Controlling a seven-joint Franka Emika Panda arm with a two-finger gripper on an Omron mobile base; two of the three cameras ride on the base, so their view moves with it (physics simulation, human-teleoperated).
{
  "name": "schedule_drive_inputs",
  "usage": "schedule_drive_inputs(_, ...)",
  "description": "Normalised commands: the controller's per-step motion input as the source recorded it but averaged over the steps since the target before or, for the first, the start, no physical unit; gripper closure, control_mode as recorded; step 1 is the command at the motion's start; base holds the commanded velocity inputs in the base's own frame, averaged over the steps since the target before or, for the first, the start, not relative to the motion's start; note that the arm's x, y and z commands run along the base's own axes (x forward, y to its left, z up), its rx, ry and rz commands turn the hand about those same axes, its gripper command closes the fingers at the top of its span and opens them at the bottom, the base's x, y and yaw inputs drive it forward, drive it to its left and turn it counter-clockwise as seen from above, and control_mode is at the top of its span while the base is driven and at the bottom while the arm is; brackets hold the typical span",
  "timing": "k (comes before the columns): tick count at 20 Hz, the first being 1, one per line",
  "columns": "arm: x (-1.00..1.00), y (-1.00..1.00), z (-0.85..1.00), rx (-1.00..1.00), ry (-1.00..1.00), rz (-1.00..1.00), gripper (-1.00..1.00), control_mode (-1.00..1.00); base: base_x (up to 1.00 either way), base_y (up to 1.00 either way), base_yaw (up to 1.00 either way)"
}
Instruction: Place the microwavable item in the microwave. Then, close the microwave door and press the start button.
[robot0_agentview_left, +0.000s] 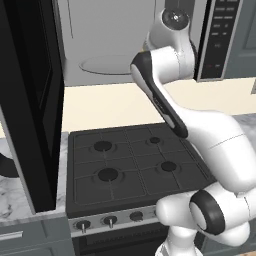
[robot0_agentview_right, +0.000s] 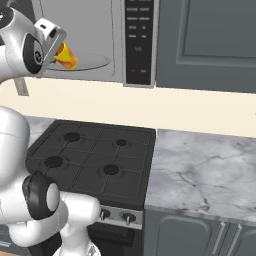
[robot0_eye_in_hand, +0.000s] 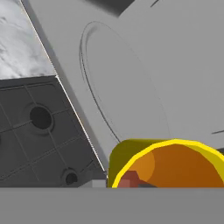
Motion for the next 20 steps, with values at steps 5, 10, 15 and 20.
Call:
schedule_drive_inputs(5,0.35,0.14,0.0,0.0,0.0,0.01,1.0,-1.0,0.0,0.0,0.0)
schedule_drive_inputs(10,0.29,0.08,0.0,0.0,0.0,0.02,1.0,-1.0,0.0,0.0,0.0)
schedule_drive_inputs(15,0.22,0.0,0.0,0.0,0.02,0.03,1.0,-1.0,0.0,0.0,0.0)
schedule_drive_inputs(20,-0.02,0.02,0.0,0.0,0.01,0.05,1.0,-1.0,0.0,0.0,0.0)
